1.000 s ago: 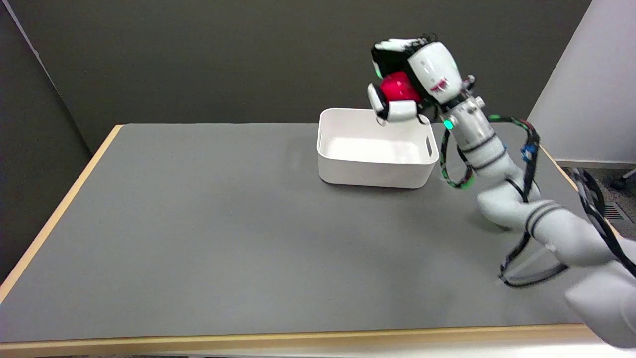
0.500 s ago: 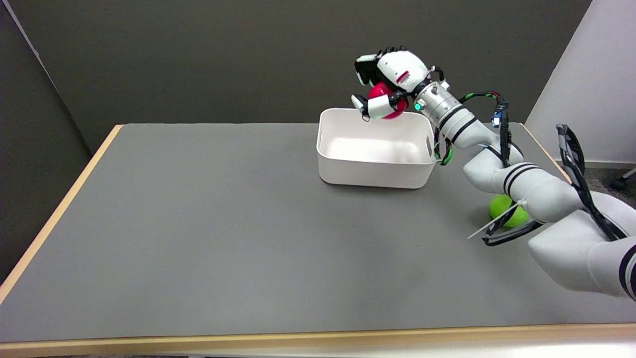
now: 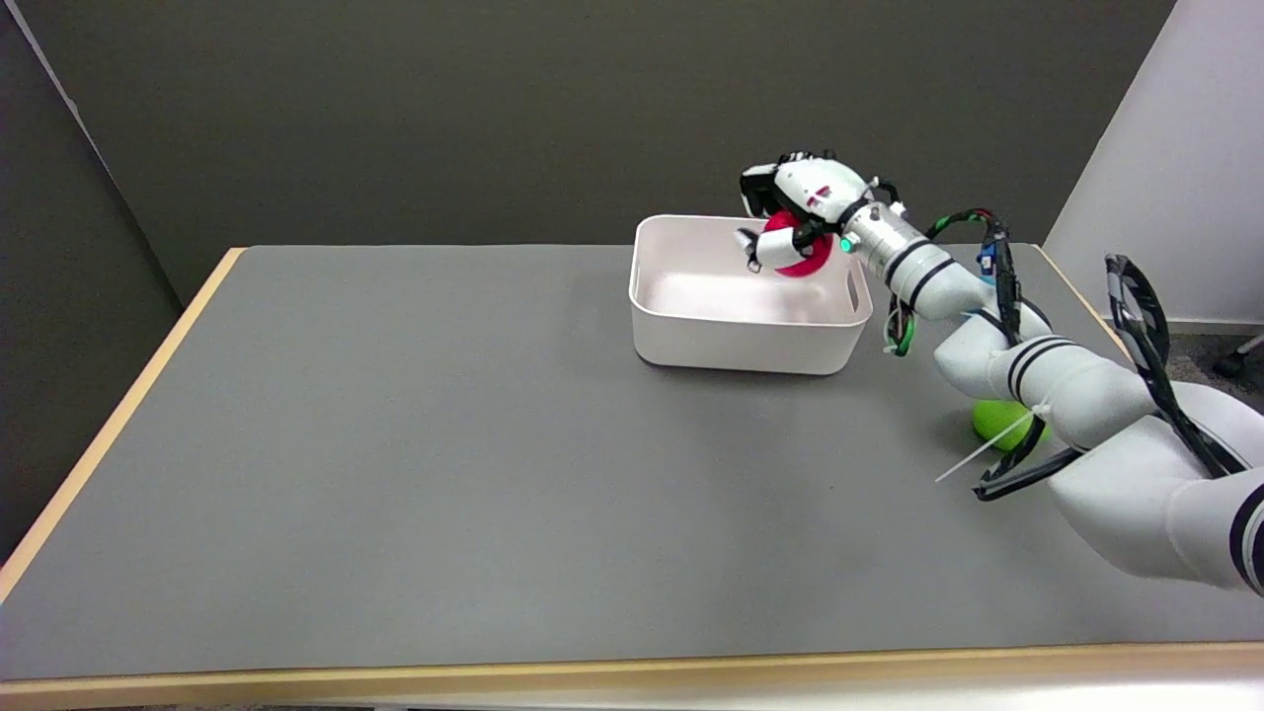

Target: Place the red apple into the white box.

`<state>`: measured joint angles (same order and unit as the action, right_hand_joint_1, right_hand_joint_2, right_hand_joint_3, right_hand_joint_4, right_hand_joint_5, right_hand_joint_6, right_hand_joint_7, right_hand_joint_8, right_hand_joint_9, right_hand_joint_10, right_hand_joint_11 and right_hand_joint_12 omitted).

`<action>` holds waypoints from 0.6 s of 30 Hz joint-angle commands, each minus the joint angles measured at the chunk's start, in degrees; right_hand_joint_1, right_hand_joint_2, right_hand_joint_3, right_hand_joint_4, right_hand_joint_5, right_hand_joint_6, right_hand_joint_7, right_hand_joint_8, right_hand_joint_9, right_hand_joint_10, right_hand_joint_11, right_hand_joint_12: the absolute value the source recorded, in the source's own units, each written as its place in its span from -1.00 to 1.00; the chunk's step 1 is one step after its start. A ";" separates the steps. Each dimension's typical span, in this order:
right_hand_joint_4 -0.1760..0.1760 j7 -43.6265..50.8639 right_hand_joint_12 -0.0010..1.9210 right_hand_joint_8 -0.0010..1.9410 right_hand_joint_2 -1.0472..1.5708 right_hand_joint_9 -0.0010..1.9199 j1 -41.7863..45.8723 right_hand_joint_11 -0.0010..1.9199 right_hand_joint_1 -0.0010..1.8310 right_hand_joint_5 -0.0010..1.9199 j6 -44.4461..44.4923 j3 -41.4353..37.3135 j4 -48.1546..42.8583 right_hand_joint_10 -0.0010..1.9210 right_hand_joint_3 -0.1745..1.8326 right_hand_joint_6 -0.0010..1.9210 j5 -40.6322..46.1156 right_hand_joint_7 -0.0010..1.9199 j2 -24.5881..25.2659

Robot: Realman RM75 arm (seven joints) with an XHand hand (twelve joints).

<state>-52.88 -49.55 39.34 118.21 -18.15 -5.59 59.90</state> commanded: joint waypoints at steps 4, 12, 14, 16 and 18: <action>0.12 -8.45 0.75 -0.31 0.43 -0.60 7.19 -0.93 -0.51 -0.68 4.59 -0.48 -6.87 0.10 0.09 -0.23 7.20 -0.55 -2.74; 0.41 -13.78 -0.40 -0.89 0.31 -1.00 9.18 -1.00 -0.57 -0.98 7.06 -1.25 -15.10 -0.76 0.17 -0.85 7.57 -1.00 -3.18; 0.44 -13.96 -0.55 -0.97 0.30 -1.00 10.64 -1.00 -0.60 -0.99 8.87 -2.90 -18.47 -0.92 0.15 -0.90 8.41 -1.00 -3.45; 0.43 -13.56 -0.63 -1.00 0.30 -1.00 13.71 -1.00 -0.62 -1.00 11.13 -6.22 -24.80 -0.99 0.13 -0.91 9.28 -1.00 -4.32; 0.39 -13.49 -0.65 -1.00 0.29 -1.00 17.43 -1.00 -0.64 -1.00 11.55 -9.76 -31.59 -1.00 0.12 -0.90 9.28 -1.00 -5.66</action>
<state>-60.91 -43.66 43.23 117.69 -25.94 -0.09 57.78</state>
